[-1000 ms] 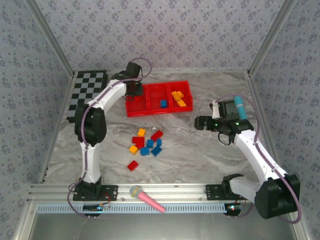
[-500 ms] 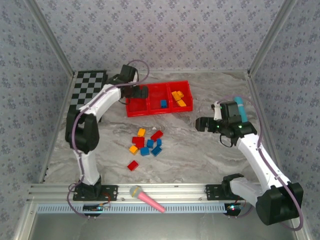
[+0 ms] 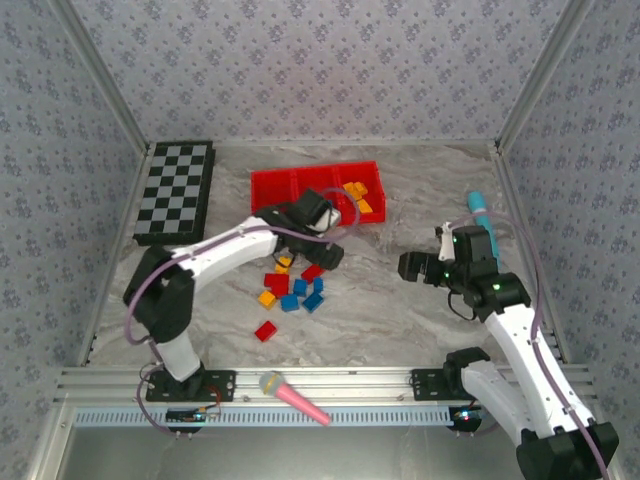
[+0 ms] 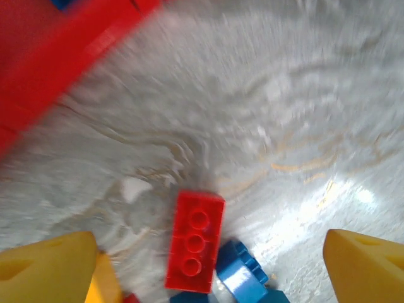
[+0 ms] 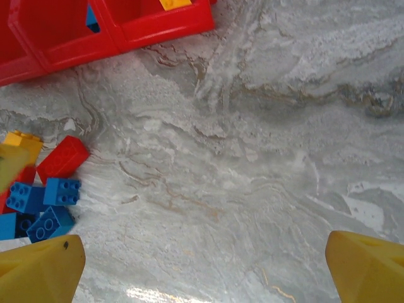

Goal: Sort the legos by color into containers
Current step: Pick up the lego from the center of the table.

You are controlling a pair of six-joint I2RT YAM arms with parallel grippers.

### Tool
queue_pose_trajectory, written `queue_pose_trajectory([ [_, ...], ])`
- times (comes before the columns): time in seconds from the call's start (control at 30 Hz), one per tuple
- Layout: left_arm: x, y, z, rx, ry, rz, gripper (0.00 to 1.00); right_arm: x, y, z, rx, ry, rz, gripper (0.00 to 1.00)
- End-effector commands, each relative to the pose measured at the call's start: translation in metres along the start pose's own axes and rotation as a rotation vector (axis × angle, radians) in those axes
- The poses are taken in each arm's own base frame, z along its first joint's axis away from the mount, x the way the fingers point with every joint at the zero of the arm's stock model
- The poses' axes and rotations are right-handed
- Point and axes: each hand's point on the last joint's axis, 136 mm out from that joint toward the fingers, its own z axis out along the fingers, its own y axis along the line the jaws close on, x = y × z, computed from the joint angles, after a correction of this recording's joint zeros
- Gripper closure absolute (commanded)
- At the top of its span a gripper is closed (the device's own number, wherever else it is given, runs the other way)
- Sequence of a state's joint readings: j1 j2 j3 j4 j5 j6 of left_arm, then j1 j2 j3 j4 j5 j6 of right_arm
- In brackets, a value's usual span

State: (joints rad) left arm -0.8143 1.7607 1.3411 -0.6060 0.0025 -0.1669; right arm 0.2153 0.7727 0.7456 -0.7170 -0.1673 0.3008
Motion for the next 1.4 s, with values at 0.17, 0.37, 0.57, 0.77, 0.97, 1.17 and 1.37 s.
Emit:
queue_pose_trajectory([
  [0.17, 0.030, 0.000, 0.038, -0.073, 0.215, 0.036, 0.14, 0.006, -0.008, -0.002, 0.035, 0.005, 0.029, 0.00],
  [0.37, 0.027, 0.006, 0.050, -0.106, 0.246, 0.054, 0.15, 0.006, -0.010, 0.000, 0.043, 0.004, 0.034, 0.00],
  [0.57, 0.029, 0.016, 0.061, -0.115, 0.282, 0.015, 0.42, 0.005, -0.012, -0.001, 0.052, -0.003, 0.034, 0.00],
  [0.77, 0.035, 0.032, 0.062, -0.119, 0.290, -0.035, 0.43, 0.001, -0.017, -0.001, 0.083, -0.025, 0.033, 0.00],
  [0.97, 0.039, 0.030, 0.068, -0.074, 0.305, -0.044, 0.43, 0.001, -0.019, -0.001, 0.097, -0.024, 0.036, 0.00],
  [1.17, 0.042, 0.033, 0.079, -0.076, 0.316, -0.071, 0.44, 0.001, -0.021, 0.000, 0.107, -0.018, 0.038, 0.00],
  [1.37, 0.045, 0.040, 0.086, -0.084, 0.341, -0.159, 0.52, 0.000, -0.021, 0.001, 0.110, -0.013, 0.037, 0.00],
])
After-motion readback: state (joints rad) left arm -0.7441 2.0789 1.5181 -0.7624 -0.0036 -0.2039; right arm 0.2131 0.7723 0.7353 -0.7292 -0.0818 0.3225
